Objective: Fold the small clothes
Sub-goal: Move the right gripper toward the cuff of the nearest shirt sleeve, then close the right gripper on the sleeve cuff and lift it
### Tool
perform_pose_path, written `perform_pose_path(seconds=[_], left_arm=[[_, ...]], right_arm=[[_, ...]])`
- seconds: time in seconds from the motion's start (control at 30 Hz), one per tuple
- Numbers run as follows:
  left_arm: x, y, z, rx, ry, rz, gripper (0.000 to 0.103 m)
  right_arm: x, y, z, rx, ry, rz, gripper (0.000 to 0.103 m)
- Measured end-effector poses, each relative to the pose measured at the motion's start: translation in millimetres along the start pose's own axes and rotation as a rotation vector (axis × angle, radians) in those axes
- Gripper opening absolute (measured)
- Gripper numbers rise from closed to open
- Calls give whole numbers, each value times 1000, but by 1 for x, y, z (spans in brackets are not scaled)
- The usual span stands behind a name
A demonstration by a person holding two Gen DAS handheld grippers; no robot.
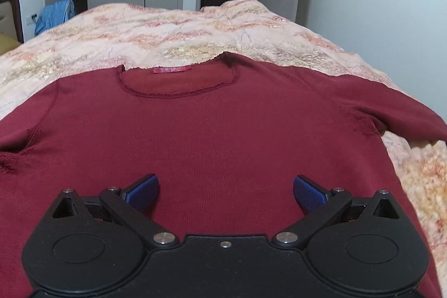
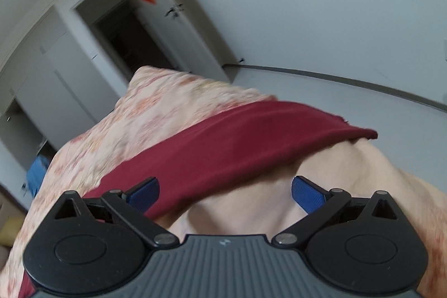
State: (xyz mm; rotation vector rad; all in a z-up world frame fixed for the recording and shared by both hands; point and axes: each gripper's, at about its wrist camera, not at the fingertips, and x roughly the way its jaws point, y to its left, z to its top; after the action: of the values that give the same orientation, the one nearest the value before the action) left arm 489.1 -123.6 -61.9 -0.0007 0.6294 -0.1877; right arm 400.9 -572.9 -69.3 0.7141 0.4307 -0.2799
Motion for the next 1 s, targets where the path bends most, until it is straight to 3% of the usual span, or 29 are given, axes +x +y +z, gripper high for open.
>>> perform_pose_path(seconds=[0.2, 0.27, 0.37, 0.43, 0.47, 0.53, 0.6, 0.77, 1.0], left_arm=[[2, 3, 2, -12, 10, -11, 103], [1, 2, 5, -15, 18, -12, 102], [-1, 5, 11, -33, 29, -21, 102], [-5, 8, 15, -61, 33, -29, 102], [-7, 11, 17, -78, 35, -30, 102], [-13, 16, 23, -106, 36, -33, 102], [-18, 21, 30, -116, 37, -14, 102], [-37, 37, 44, -121, 19, 42, 102], [-68, 81, 56, -205, -43, 78, 102]], right_arm=[[27, -32, 15, 219, -83, 20, 102], [32, -40, 18, 286, -125, 5, 96], [41, -46, 23, 341, -160, -53, 77], [44, -53, 24, 379, -171, -99, 55], [47, -55, 24, 396, -177, -118, 49], [53, -57, 27, 397, -175, -148, 20], [58, -52, 29, 357, -176, -175, 8], [48, 4, 43, 29, -277, -187, 6], [42, 135, 43, -396, -357, -42, 6]])
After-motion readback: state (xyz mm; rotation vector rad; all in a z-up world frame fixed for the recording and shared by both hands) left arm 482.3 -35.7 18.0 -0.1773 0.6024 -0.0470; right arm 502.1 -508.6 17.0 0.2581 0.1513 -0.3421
